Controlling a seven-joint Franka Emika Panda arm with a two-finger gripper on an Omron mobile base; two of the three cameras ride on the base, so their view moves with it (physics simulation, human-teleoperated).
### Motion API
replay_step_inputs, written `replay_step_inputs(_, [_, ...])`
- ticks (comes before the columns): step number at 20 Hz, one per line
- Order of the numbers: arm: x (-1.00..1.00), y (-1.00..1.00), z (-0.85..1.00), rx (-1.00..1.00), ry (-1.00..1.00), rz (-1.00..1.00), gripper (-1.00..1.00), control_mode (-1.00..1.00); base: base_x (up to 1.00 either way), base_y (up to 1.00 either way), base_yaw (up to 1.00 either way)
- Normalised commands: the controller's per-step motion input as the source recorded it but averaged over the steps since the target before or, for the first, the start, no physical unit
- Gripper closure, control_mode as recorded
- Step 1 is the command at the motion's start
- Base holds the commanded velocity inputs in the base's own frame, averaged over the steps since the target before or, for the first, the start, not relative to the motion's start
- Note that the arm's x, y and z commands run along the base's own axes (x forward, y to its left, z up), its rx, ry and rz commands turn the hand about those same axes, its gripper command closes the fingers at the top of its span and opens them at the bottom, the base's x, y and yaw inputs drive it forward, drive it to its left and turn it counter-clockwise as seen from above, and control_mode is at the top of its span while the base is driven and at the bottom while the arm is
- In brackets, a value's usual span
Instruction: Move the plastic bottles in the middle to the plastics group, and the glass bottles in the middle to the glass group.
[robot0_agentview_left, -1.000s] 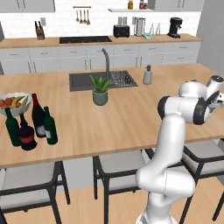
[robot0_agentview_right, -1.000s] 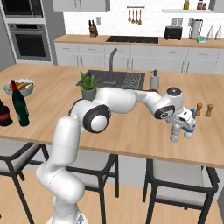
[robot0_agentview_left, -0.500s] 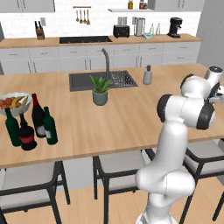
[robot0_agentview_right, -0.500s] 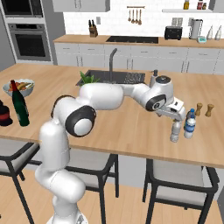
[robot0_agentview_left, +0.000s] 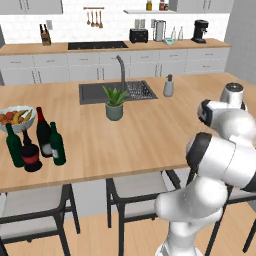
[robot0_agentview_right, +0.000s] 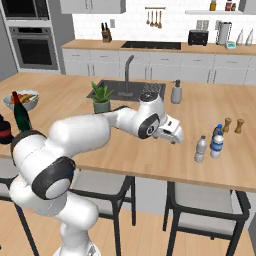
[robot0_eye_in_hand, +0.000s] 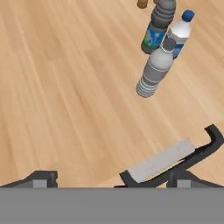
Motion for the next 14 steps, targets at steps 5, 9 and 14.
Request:
replay_step_inputs(5, [-0.78,0.65,0.75,-0.07,-0.27,0.08,-1.0,-1.0,0.0,0.0,0.0])
replay_step_inputs(9, [-0.42,0.15,0.32,0.04,-0.08,0.11,-1.0,-1.0,0.0,0.0,0.0])
replay_step_inputs(14, [-0.53,0.39,0.16,0.0,-0.01,0.14,-1.0,-1.0,0.0,0.0,0.0])
